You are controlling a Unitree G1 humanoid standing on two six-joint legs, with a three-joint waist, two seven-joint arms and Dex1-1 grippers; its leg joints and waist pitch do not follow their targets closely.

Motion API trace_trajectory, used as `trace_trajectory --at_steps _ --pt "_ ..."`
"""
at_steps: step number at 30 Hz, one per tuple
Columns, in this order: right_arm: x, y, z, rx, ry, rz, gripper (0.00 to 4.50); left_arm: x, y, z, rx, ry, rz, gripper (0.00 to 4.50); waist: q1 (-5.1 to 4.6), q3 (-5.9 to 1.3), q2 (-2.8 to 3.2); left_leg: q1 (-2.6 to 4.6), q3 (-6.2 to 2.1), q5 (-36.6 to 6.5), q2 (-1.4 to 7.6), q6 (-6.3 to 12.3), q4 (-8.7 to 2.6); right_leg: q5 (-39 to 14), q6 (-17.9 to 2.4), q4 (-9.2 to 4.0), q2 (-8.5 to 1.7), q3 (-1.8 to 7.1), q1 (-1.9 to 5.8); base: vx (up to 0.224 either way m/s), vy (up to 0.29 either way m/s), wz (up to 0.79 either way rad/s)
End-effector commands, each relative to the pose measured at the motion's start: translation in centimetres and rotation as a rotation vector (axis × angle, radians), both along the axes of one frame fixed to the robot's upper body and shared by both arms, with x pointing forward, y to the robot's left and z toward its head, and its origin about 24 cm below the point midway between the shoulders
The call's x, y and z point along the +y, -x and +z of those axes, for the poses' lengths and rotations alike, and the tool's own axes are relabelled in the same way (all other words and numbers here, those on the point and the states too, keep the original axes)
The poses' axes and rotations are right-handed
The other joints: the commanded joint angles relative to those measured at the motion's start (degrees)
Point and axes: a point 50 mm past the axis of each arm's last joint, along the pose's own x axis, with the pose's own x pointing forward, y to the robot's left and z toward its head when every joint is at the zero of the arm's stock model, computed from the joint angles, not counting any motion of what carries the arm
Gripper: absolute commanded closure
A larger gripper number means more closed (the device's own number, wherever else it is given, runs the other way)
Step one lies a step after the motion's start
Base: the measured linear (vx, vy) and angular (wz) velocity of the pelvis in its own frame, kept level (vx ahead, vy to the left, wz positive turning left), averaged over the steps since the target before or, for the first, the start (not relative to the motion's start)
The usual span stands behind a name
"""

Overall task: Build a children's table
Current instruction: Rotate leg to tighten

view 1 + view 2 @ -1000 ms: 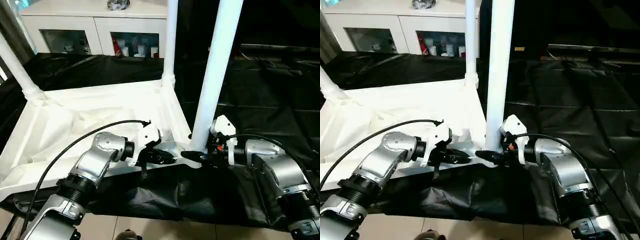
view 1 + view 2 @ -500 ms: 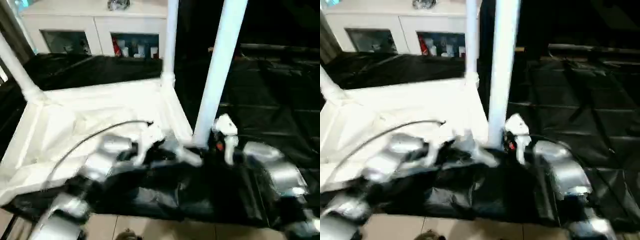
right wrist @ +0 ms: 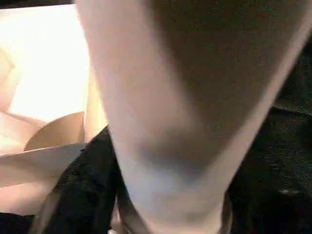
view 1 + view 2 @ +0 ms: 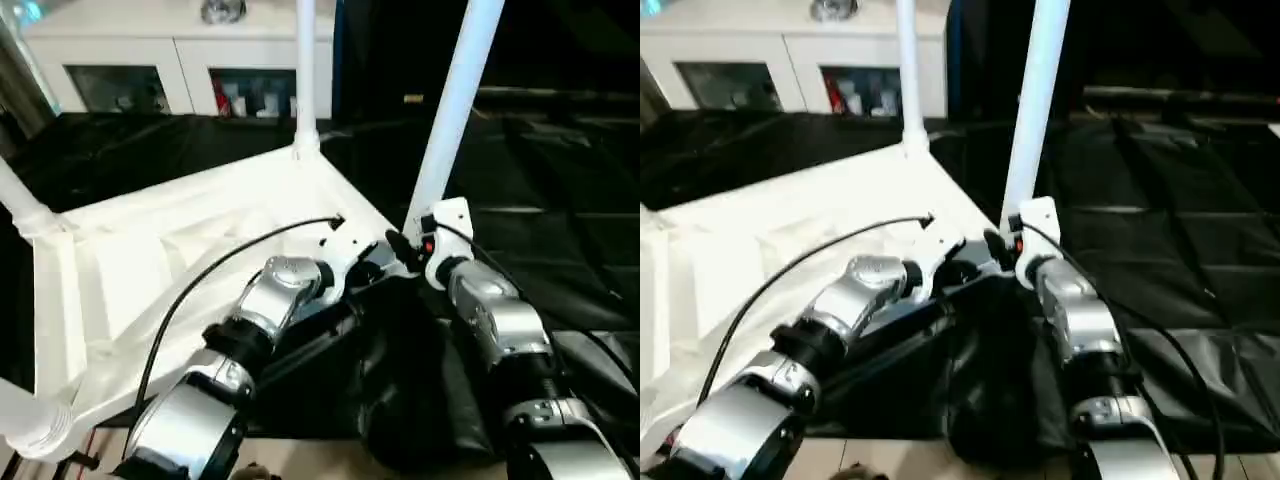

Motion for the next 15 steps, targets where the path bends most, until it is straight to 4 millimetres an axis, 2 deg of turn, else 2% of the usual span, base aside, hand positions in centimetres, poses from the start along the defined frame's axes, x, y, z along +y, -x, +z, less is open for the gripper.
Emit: trace_trajectory --at_steps 1,2,3,7,9,13,14,15 --pt "3.8 1.2 -1.5 0.068 -0.052 0.196 1.02 -2.1 -0.1 2.7 -0.117 0.071 -0.097 4.50 0.09 -4.34 -0.97 0.32 -0.76 -12.3 1.88 3.29 -3.91 -22.6 -6.2 -4.74 -3.98 2.72 3.33 0.000 0.000 0.00" --pt "3.5 1.3 -1.3 0.059 -0.047 0.223 0.89 -1.7 0.0 2.5 -0.119 0.067 -0.120 4.50 0.06 -4.34 -1.21 0.30 -0.80 -12.5 1.89 3.27 -3.96 -22.6 -6.3 -4.66 -4.06 2.74 3.39 0.000 0.000 0.00" --pt "3.5 1.3 -1.3 0.059 -0.047 0.223 0.89 -1.7 0.0 2.5 -0.119 0.067 -0.120 4.50 0.06 -4.34 -1.21 0.30 -0.80 -12.5 1.89 3.27 -3.96 -22.6 -6.3 -4.66 -4.06 2.74 3.39 0.000 0.000 0.00" --pt "1.8 2.4 -0.6 0.025 0.016 0.430 0.89 0.0 0.9 2.1 -0.112 0.076 -0.248 4.50 0.13 -4.38 -1.22 0.02 -0.75 -11.7 2.05 4.32 -3.85 -20.8 -6.6 -4.31 -4.13 2.94 3.71 0.000 0.000 0.00" --pt "1.5 2.7 -0.5 0.021 0.024 0.460 0.89 0.3 1.1 2.1 -0.108 0.079 -0.270 4.50 0.07 -4.36 -1.12 0.09 -0.64 -11.3 2.18 4.54 -3.80 -19.8 -7.6 -4.17 -4.03 2.99 3.47 0.000 0.000 0.00" --pt "0.1 3.9 0.2 0.016 0.043 0.613 0.89 1.8 1.9 2.0 -0.088 0.073 -0.363 4.50 0.38 -4.25 -0.97 0.22 -0.67 -12.7 2.52 4.65 -3.89 -21.2 -7.9 -4.19 -4.12 3.06 3.49 0.000 0.000 0.00" --pt "-1.0 4.6 0.6 0.024 0.068 0.686 0.89 2.9 2.4 2.0 -0.068 0.068 -0.407 4.50 0.47 -4.06 -0.95 0.27 -0.64 -13.7 2.49 4.29 -3.98 -22.6 -7.7 -4.42 -4.03 3.01 3.31 0.000 0.000 0.00" --pt "-1.0 4.6 0.6 0.024 0.068 0.686 0.89 2.9 2.4 2.0 -0.068 0.068 -0.407 4.50 0.63 -4.12 -0.91 0.44 -0.71 -14.2 2.58 4.08 -3.96 -23.2 -7.7 -4.34 -4.17 2.98 3.33 0.000 0.000 0.00"
